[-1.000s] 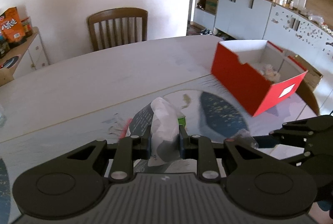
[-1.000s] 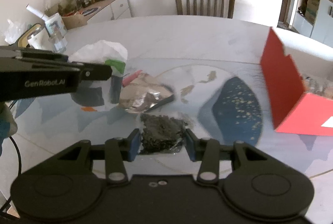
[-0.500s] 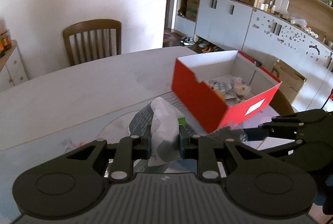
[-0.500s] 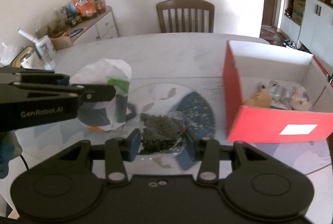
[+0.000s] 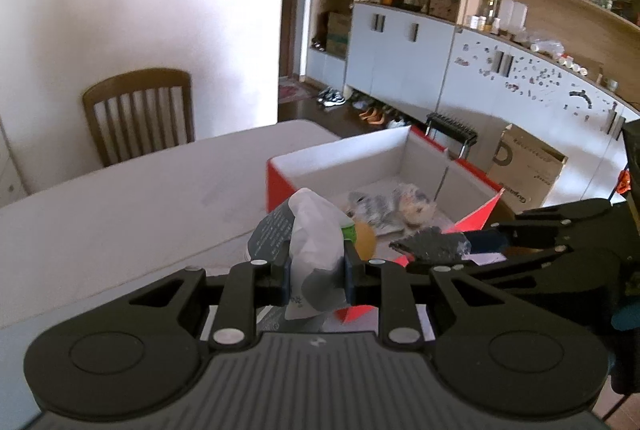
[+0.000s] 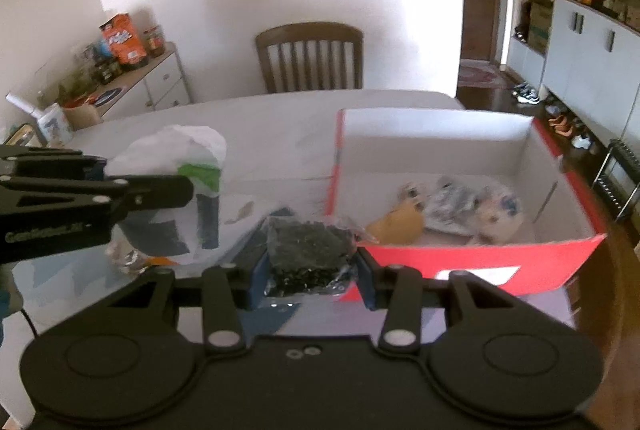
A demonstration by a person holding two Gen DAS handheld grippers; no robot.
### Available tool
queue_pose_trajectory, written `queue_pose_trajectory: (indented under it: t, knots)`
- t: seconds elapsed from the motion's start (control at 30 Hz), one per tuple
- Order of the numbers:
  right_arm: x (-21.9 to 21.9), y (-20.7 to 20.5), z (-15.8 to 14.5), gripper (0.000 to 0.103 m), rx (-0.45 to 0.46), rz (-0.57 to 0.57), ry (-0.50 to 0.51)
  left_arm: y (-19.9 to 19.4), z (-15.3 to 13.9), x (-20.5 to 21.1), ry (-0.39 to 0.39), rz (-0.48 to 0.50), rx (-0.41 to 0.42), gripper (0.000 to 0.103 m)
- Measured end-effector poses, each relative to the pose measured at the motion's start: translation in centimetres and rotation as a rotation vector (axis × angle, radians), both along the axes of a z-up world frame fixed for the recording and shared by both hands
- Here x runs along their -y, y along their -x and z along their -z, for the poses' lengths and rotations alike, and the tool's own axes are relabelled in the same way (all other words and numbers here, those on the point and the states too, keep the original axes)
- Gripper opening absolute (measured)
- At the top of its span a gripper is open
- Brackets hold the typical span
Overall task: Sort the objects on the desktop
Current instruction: 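Lower the snack bag and seaweed packet into the red box and open both grippers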
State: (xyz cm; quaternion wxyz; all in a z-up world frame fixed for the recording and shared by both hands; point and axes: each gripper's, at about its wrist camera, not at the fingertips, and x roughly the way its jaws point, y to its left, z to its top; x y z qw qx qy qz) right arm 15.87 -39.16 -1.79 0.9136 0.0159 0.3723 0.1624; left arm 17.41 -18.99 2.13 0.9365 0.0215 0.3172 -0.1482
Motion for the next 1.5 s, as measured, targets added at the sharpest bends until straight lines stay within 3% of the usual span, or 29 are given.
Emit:
queue_pose_trajectory:
  t: [0.47,0.9,1.17,1.5]
  knots:
    - [7.3,-3.4,-0.5,0.044,0.031,0.096,0.018,-4.6,-1.6,6.9,-0.004,0.085,0.056,0.023]
    - [10.7,-7.1,1.1,0.044,0.014,0.136,0.054,-11.2,-1.1,9.5,0.004,0.104,-0.003,0.023]
    - [11.4,-9.6,3.3,0.044,-0.037,0.136,0.062,-15.9,0.6,10.4,-0.078,0.077,-0.054,0.023]
    - [10.5,-12.3,6.2,0.044,-0.097,0.103,0.080,-18.8,3.5,11.9,-0.185,0.062,-0.095,0.023]
